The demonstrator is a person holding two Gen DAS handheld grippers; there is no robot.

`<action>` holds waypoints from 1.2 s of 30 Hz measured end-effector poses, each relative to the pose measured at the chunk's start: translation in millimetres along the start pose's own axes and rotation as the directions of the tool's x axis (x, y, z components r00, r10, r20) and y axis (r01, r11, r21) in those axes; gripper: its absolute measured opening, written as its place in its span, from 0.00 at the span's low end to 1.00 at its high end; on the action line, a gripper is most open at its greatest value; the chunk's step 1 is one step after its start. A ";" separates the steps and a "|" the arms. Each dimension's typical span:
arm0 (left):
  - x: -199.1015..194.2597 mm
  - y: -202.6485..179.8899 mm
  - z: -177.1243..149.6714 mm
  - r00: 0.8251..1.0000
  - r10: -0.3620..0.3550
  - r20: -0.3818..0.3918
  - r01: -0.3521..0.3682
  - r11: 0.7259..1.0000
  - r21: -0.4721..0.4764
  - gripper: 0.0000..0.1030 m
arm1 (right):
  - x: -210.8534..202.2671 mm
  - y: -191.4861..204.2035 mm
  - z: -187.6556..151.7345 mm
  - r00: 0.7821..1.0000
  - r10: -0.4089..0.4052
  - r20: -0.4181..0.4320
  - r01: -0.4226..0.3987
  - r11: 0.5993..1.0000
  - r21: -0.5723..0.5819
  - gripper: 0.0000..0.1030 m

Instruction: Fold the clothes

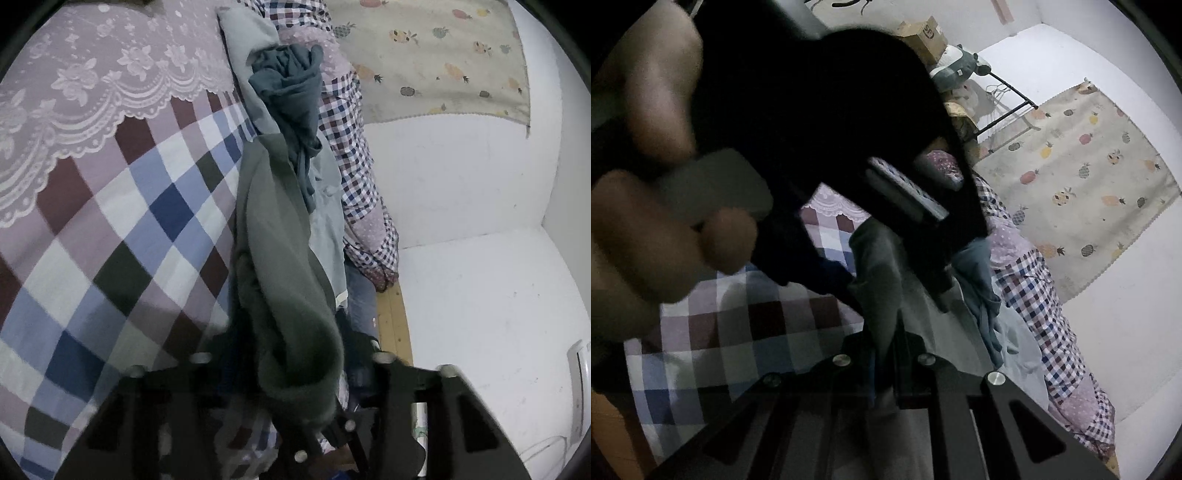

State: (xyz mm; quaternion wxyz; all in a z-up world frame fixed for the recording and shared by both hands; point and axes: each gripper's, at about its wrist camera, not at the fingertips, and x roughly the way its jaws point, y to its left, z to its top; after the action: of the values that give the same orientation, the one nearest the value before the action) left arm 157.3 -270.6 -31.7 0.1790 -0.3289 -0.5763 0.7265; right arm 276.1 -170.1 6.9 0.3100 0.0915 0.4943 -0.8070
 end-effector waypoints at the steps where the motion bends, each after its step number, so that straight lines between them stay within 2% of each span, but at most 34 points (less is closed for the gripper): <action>1: 1.3 0.5 0.6 1.000 0.006 0.001 -0.006 1.000 0.002 0.13 | 0.4 -0.5 -0.5 1.000 -0.005 0.000 0.005 1.000 -0.003 0.05; 4: 1.9 -3.7 0.5 1.000 0.005 0.013 -0.005 1.000 0.021 0.09 | -1.3 -1.4 -6.8 1.000 -0.026 -0.004 0.026 1.000 -0.010 0.13; 6: 2.6 -7.6 0.9 1.000 0.002 0.023 -0.002 0.999 0.033 0.09 | -9.6 -3.6 -17.1 0.999 -0.049 -0.008 0.049 0.999 0.000 0.37; 7: 2.2 -8.9 1.4 1.000 0.000 0.027 -0.001 0.999 0.034 0.08 | -12.1 -5.6 -26.2 0.998 -0.064 -0.022 0.064 0.998 0.009 0.41; 11: -0.8 -9.4 1.5 1.000 -0.001 0.031 0.000 1.000 0.028 0.08 | -19.0 -15.6 -70.2 0.980 -0.139 -0.144 0.147 0.988 0.044 0.44; 17: -0.1 -17.5 4.8 0.998 -0.028 0.053 0.027 0.999 0.020 0.08 | -32.1 -53.6 -141.3 0.925 -0.234 -0.299 0.260 0.964 0.050 0.44; 23: 0.8 -21.7 8.2 0.996 -0.043 0.075 0.042 0.999 0.013 0.07 | -45.5 -93.9 -212.8 0.840 -0.316 -0.442 0.368 0.929 0.034 0.50; 27: 2.4 -22.0 9.1 0.996 -0.038 0.083 0.038 0.999 0.006 0.07 | -41.1 -125.2 -251.5 0.787 -0.343 -0.514 0.403 0.915 0.006 0.50; 28: 2.8 -21.5 8.8 0.996 -0.034 0.082 0.033 0.999 0.005 0.07 | -44.4 -126.5 -255.9 0.781 -0.342 -0.522 0.401 0.916 -0.001 0.50; 29: 3.1 -21.0 8.6 0.996 -0.030 0.082 0.029 1.000 0.004 0.07 | -49.6 -126.4 -262.1 0.783 -0.334 -0.524 0.394 0.919 0.002 0.46; 30: 3.4 -20.5 8.4 0.996 -0.026 0.082 0.025 1.000 0.003 0.07 | -54.3 -122.0 -266.4 0.788 -0.324 -0.524 0.379 0.925 -0.001 0.35; 32: 4.1 -19.5 8.0 0.997 -0.017 0.081 0.017 1.000 0.001 0.07 | -63.4 -108.6 -267.4 0.797 -0.316 -0.515 0.351 0.936 -0.031 0.20; 36: 4.6 -17.2 7.0 0.997 0.001 0.081 -0.001 1.000 0.001 0.07 | -67.0 -97.7 -267.7 0.810 -0.335 -0.481 0.329 0.939 -0.098 0.11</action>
State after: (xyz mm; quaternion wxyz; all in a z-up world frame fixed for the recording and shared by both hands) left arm 147.2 -268.1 -15.7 0.1552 -0.2993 -0.5824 0.7397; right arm 228.9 117.3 -22.7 0.0293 0.2039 0.5690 -0.7961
